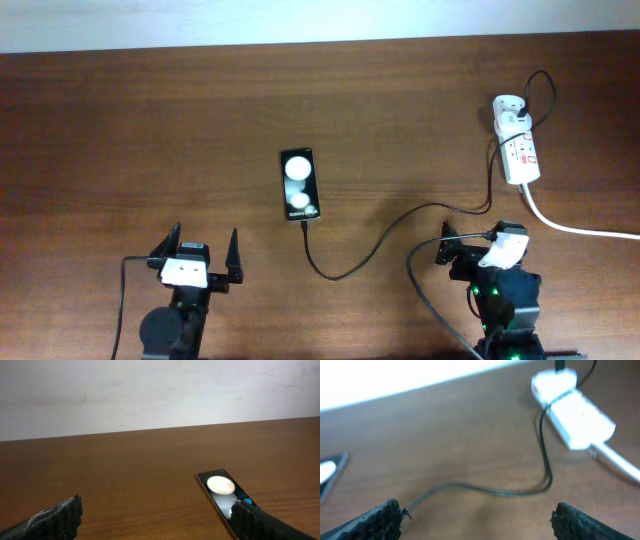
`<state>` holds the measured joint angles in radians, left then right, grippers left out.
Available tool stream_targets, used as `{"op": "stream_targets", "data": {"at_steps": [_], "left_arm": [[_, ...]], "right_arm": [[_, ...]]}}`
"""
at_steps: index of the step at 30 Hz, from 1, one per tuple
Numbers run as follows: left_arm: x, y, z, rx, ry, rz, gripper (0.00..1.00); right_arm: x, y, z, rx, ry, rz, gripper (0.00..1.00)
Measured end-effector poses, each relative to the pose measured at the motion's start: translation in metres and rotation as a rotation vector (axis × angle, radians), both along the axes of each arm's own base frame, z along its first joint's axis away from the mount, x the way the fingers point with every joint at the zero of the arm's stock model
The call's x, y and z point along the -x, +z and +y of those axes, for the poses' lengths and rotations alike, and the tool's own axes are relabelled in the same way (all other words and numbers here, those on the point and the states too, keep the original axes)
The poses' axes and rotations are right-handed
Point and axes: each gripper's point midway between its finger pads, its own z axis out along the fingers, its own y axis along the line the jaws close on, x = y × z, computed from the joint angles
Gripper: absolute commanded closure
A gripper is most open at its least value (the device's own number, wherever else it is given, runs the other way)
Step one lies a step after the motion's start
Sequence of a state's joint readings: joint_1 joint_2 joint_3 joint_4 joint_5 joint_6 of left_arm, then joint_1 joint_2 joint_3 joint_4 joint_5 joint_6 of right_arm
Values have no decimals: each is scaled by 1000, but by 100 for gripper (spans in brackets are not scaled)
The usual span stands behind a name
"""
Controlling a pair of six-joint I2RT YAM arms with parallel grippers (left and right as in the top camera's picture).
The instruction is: Plug charger to phone and switch on socket
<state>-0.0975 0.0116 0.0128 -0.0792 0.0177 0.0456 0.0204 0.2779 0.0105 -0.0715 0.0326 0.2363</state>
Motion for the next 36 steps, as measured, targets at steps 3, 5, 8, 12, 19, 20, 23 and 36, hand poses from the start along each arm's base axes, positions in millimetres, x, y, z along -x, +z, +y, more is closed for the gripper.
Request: {"op": "stream_targets", "data": {"at_steps": [3, 5, 8, 12, 19, 20, 23, 36], "left_arm": [[0, 0, 0, 0, 0, 0, 1], [0, 0, 0, 0, 0, 0, 1], [0, 0, 0, 0, 0, 0, 1], [0, 0, 0, 0, 0, 0, 1], [0, 0, 0, 0, 0, 0, 1], [0, 0, 0, 0, 0, 0, 1], [0, 0, 0, 0, 0, 0, 1], [0, 0, 0, 0, 0, 0, 1]], "right_arm": [[0, 23, 0, -2, 0, -100, 1], [0, 30, 0, -2, 0, -129, 1], [0, 34, 0, 13, 4, -147, 1], [2, 53, 0, 87, 21, -229, 1], [4, 60, 1, 157, 42, -260, 1], [4, 60, 1, 159, 42, -260, 1], [4, 60, 1, 159, 42, -260, 1], [4, 60, 1, 185, 48, -260, 1]]}}
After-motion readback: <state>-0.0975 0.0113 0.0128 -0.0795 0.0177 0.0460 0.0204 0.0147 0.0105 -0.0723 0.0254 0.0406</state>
